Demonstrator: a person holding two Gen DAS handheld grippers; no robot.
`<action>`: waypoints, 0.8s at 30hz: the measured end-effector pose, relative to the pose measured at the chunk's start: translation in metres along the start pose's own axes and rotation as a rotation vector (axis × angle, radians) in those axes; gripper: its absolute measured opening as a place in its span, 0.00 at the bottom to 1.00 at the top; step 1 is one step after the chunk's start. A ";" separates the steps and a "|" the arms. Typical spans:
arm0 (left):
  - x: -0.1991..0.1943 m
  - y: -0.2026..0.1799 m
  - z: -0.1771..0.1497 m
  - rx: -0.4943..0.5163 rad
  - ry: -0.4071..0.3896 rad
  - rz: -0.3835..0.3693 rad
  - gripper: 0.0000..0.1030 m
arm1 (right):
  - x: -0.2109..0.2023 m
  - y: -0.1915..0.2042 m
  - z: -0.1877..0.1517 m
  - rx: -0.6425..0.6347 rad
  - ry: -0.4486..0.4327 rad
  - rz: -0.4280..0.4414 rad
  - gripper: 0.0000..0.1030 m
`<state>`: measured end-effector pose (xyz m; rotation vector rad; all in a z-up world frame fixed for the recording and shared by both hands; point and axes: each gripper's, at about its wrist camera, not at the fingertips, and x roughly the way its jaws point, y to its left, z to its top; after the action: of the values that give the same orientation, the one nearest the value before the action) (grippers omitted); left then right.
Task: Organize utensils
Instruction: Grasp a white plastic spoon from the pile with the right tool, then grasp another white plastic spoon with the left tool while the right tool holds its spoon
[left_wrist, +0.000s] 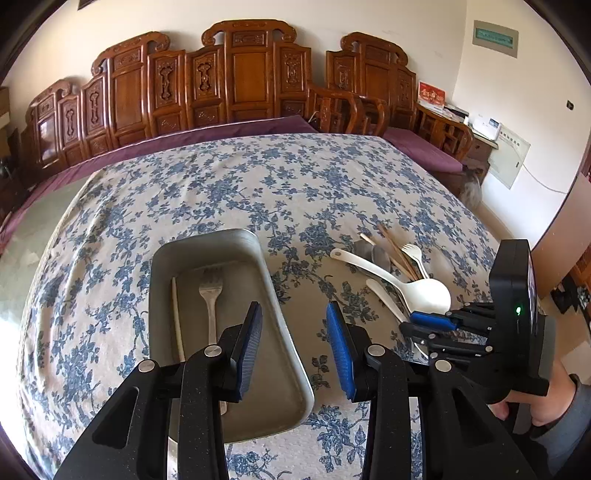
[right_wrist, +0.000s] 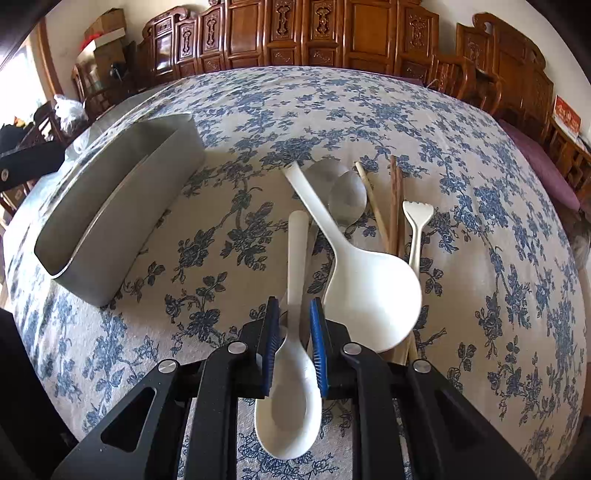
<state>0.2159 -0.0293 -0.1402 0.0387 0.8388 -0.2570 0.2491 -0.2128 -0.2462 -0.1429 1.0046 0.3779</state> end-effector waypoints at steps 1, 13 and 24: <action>0.000 -0.001 0.000 0.002 0.001 0.000 0.33 | 0.000 0.002 0.000 -0.006 0.000 0.003 0.14; 0.001 -0.003 -0.002 0.004 0.006 0.004 0.33 | -0.026 0.001 0.000 0.018 -0.084 0.042 0.07; 0.008 -0.023 -0.005 0.023 0.001 -0.008 0.33 | -0.052 -0.067 0.019 0.125 -0.175 -0.041 0.07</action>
<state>0.2122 -0.0524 -0.1476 0.0569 0.8372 -0.2740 0.2638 -0.2818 -0.1957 -0.0165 0.8488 0.2841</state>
